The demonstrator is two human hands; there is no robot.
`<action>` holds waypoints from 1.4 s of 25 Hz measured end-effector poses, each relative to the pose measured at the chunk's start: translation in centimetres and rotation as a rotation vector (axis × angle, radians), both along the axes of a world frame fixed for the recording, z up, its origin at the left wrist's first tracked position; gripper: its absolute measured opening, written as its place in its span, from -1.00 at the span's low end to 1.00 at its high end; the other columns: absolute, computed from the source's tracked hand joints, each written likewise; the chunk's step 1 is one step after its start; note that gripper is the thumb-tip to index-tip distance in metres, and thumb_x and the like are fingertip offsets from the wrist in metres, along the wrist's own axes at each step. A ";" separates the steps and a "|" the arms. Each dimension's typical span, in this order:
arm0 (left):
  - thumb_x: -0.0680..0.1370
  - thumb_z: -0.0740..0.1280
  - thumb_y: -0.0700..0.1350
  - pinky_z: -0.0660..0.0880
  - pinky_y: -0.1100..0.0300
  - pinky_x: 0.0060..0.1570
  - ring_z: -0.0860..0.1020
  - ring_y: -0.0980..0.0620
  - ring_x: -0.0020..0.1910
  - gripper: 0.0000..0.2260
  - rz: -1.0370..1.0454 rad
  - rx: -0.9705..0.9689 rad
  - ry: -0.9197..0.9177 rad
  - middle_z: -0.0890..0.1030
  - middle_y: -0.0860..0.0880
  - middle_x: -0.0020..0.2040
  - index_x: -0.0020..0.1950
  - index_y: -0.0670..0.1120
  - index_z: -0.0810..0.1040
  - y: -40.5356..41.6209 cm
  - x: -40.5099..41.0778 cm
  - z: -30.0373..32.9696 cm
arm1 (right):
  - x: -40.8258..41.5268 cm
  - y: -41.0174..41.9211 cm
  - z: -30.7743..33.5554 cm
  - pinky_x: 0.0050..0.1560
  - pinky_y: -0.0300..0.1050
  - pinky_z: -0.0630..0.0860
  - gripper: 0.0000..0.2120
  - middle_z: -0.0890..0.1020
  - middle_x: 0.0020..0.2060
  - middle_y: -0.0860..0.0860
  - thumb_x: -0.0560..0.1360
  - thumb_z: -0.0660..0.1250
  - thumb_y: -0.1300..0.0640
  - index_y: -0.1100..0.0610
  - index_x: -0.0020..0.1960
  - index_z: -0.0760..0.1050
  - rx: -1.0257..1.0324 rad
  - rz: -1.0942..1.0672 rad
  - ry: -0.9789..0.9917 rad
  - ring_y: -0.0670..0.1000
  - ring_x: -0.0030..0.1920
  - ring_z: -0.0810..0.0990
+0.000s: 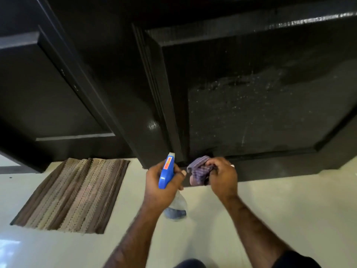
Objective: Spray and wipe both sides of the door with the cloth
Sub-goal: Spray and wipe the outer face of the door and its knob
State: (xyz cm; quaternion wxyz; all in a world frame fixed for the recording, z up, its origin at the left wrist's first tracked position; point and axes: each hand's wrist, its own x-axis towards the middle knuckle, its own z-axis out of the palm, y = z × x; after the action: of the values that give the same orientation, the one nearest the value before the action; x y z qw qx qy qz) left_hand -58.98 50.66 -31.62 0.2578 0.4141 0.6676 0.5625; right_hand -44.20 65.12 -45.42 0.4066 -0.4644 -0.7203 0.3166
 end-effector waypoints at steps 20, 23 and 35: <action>0.51 0.47 -0.35 0.60 0.11 -0.36 0.62 -0.05 -0.43 -0.86 -0.494 -0.334 0.202 0.60 -0.29 -0.32 -0.21 -0.33 0.56 -4.4 11.3 -4.0 | 14.1 -13.6 -4.8 0.25 0.25 0.64 -0.57 0.63 0.30 0.36 0.63 0.39 0.16 0.31 0.44 0.50 -0.968 0.005 1.314 0.39 0.28 0.64; 0.50 0.53 -0.25 0.61 0.11 -0.33 0.65 -0.04 -0.40 -0.84 -0.585 -0.393 0.300 0.64 -0.14 -0.34 -0.23 -0.22 0.59 -3.2 11.7 -5.2 | 14.7 -12.9 -5.1 0.21 0.13 0.66 -0.48 0.63 0.34 0.32 0.60 0.41 0.14 0.32 0.50 0.46 -0.972 -0.022 1.315 0.29 0.26 0.66; 0.47 0.52 0.07 0.69 -0.07 -0.13 0.71 0.00 -0.36 -0.79 -0.725 -0.616 0.488 0.72 -0.02 -0.30 -0.13 -0.07 0.68 -0.3 12.9 -6.5 | 14.3 -11.5 -4.8 0.10 0.18 0.68 -0.39 0.59 0.37 0.36 0.52 0.51 0.03 0.20 0.50 0.45 -0.955 -0.058 1.403 0.35 0.27 0.63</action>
State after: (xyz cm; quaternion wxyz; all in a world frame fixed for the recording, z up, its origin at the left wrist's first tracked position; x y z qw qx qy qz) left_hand -46.09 50.34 -38.08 0.3824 0.6420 0.6565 0.1028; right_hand -29.95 53.67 -50.23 0.5273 -0.3006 -0.0780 0.7909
